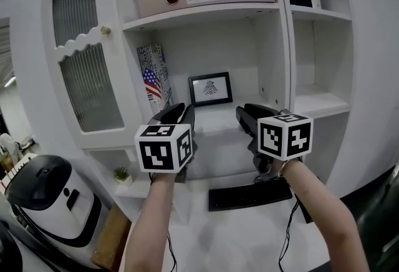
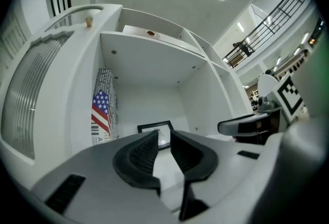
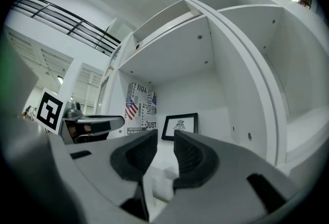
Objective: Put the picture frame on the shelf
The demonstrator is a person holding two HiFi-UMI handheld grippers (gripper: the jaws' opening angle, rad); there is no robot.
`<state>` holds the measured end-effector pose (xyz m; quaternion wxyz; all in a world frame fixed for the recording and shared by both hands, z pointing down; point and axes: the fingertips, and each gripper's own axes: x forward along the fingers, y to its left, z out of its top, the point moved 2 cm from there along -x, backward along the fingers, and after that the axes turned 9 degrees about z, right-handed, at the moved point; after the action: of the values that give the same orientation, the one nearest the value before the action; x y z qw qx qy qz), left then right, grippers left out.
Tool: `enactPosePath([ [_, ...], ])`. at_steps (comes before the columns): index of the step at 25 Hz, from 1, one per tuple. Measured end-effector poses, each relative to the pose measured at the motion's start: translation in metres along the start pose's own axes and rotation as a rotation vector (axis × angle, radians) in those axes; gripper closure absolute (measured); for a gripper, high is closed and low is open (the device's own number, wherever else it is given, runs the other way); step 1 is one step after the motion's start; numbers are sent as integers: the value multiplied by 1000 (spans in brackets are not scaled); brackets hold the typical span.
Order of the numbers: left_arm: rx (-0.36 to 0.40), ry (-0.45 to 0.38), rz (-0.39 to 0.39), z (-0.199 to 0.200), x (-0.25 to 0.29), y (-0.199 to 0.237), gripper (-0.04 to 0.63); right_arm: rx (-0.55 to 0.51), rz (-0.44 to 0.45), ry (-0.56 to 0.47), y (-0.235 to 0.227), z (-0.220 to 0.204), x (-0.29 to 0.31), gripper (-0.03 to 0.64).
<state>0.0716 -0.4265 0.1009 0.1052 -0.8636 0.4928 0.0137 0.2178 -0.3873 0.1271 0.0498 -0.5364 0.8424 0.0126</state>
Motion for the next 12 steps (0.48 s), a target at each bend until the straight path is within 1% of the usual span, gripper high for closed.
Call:
enactPosePath([
  [5, 2, -14, -9, -15, -25, -7, 526, -10, 12, 5, 12, -14, -14, 518],
  [10, 4, 6, 12, -38, -44, -8, 528, -28, 22, 14, 25, -27, -27, 520],
  [12, 8, 18, 20, -47, -50, -8, 532, -19, 24, 14, 27, -35, -34, 520],
])
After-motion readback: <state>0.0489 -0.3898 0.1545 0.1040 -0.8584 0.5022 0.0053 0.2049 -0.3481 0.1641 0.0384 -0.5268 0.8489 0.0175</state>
